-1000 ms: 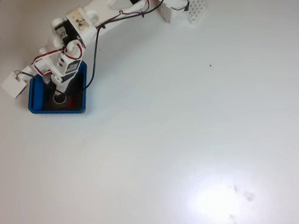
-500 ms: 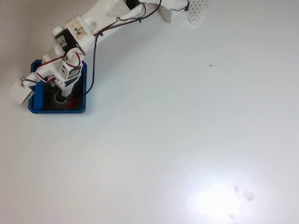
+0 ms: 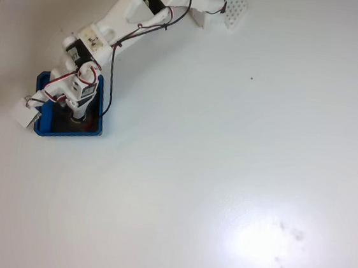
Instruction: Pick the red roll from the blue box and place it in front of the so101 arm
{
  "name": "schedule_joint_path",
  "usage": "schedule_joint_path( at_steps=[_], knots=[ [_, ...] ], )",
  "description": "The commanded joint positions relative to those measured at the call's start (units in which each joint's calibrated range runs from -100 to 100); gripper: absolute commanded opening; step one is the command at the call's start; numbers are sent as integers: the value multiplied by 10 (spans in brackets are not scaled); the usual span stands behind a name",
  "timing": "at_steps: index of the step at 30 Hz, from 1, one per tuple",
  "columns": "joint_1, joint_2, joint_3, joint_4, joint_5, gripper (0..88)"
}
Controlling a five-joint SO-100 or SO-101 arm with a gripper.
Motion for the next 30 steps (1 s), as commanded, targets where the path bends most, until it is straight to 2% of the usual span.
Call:
schedule_joint_path(
  at_steps=[1,13,20,30],
  knots=[
    [4,6,-35,-12,4,169],
    [7,2,-35,-10,4,156],
    [7,2,-34,-10,4,0],
    [2,-1,-33,-10,3,5]
  ],
)
